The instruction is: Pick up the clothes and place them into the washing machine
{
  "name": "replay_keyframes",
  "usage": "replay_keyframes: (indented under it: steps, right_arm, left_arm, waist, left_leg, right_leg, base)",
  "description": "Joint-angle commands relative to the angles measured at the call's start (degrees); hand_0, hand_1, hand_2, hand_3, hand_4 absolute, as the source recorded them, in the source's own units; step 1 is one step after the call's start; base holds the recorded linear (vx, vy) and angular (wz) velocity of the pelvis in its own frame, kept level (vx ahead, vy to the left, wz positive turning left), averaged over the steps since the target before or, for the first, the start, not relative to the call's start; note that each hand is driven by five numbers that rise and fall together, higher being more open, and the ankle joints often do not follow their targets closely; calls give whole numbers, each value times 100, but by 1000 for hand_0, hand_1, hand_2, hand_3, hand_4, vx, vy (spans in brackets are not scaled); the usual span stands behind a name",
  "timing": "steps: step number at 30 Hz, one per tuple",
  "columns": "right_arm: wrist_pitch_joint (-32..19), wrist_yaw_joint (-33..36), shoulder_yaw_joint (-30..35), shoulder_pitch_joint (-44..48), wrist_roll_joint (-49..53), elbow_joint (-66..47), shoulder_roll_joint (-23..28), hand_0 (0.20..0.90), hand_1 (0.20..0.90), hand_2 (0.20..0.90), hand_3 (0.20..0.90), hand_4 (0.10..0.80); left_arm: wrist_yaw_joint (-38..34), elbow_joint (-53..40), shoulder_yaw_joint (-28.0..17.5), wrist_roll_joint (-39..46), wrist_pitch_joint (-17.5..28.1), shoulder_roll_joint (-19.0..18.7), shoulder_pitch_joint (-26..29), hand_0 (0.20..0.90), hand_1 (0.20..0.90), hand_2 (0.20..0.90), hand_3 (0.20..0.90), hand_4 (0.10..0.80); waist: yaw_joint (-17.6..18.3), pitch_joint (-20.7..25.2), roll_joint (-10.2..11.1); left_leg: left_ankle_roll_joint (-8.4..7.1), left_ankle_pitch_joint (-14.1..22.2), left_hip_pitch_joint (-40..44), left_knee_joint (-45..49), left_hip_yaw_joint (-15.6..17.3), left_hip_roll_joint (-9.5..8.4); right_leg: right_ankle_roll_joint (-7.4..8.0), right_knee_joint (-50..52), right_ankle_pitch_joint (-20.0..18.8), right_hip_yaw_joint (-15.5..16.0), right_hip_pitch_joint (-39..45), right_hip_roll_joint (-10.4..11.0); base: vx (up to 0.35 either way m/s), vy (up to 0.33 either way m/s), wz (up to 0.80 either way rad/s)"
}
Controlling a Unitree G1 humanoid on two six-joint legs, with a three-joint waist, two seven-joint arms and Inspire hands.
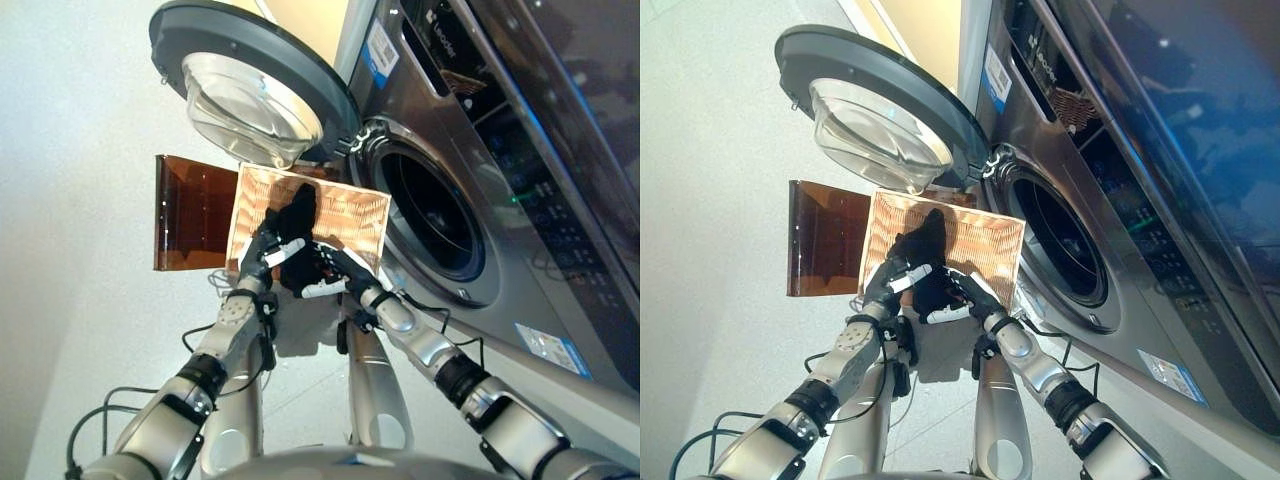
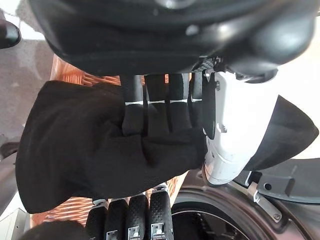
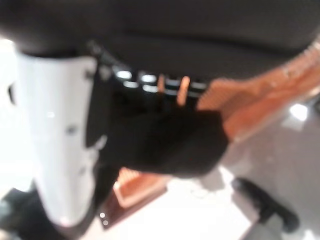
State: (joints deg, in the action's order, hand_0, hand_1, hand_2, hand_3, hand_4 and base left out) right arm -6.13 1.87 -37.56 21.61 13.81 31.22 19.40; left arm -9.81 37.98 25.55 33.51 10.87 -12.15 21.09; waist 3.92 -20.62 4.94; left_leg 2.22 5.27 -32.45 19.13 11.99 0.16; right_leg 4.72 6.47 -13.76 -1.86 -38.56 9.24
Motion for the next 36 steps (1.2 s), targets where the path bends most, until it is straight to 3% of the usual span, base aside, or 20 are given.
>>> replay_keyframes:
  steps: [1, 11, 36]
  right_arm:
    - [-251, 26, 43, -68, -134, -318, -159, 900, 900, 900, 900, 800]
    - [-299, 263, 291, -228, -165, -269, -202, 900, 900, 900, 900, 800]
    - [-269, 308, 193, -246, -75, 92, -544, 900, 900, 900, 900, 800]
  left_arm:
    - [296, -1058, 249, -87, 331, 228, -229, 200, 200, 200, 200, 300]
    - [337, -1203, 240, -69, 353, 163, -426, 200, 200, 200, 200, 300]
    - [390, -1165, 353, 50, 298, 291, -554, 200, 200, 200, 200, 300]
  waist:
    - [-63, 542, -344]
    - [-71, 618, -367]
    - [-147, 920, -386]
  left_leg:
    - [-222, -909, -450, -973, -308, -75]
    - [-210, -900, -349, -997, -306, -67]
    - [-162, -958, 61, -1152, -371, -119]
  right_leg:
    - [-108, 243, 504, 269, 33, -242]
    - [-92, 241, 552, 259, 136, -264]
    - [-81, 208, 616, 293, 556, -245]
  base:
    - [0, 0, 0]
    - [1, -1, 0]
    - [7, -2, 0]
